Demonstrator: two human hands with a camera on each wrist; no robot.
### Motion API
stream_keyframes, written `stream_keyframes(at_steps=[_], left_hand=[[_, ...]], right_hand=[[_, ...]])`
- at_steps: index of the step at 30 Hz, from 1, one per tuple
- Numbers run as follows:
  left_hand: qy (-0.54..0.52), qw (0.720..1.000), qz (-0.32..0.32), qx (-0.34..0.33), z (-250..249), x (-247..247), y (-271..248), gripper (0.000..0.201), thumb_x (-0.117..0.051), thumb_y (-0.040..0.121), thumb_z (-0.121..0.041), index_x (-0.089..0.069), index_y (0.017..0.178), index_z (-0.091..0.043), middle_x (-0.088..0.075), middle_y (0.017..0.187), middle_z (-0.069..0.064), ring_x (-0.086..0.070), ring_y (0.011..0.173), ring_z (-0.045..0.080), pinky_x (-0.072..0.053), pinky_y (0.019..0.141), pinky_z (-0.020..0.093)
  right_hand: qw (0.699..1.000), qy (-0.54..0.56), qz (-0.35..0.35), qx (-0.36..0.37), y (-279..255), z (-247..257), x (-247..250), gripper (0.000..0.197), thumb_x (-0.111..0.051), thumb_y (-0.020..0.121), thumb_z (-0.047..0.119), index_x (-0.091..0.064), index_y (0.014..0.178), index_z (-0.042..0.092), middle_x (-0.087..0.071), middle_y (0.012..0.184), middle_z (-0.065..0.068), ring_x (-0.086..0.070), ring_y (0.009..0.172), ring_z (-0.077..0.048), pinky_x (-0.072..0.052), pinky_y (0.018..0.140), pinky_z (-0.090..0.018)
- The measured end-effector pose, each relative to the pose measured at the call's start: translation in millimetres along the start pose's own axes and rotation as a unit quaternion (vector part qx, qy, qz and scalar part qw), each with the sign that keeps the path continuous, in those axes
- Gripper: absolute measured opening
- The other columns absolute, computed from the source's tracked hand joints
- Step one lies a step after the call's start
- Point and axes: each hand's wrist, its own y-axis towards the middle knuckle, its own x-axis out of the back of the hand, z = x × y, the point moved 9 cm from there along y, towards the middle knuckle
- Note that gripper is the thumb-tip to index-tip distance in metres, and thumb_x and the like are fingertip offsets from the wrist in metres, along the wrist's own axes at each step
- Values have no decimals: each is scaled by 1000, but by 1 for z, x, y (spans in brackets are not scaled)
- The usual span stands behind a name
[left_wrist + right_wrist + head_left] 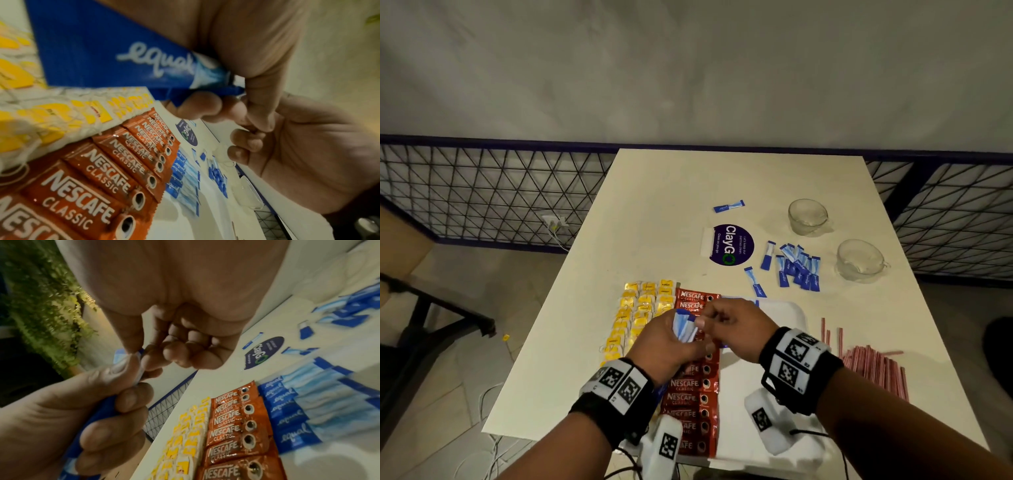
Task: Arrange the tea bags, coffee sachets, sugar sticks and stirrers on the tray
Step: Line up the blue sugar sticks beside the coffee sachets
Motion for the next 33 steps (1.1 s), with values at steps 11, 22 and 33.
stream_keyframes(at_steps=[11, 22, 33], left_hand=[[-420, 890, -155, 88, 6, 22, 15, 39, -48, 100, -34, -45, 68, -12, -46, 51, -1, -44, 44, 14, -37, 51, 29], [-470, 854, -210, 71, 7, 45, 15, 38, -45, 101, -33, -42, 69, -12, -47, 48, -4, -46, 43, 13, -41, 51, 27], [7, 998, -45, -32, -24, 11, 9, 16, -71, 85, -16, -61, 75, -10, -54, 45, -5, -45, 39, 10, -37, 45, 24]], right_hand=[[996, -12, 86, -24, -18, -5, -22, 23, -74, 74, 52, -65, 72, 31, -64, 73, 9, -56, 66, -2, -50, 70, -26], [993, -27, 115, -21, -19, -4, -19, 17, -66, 88, 33, -63, 72, 27, -68, 72, 6, -59, 61, -3, -51, 63, -23], [998, 1, 40, -39, -16, -12, 0, 18, -68, 85, 35, -64, 76, 21, -69, 71, 6, -58, 60, -5, -49, 62, -27]])
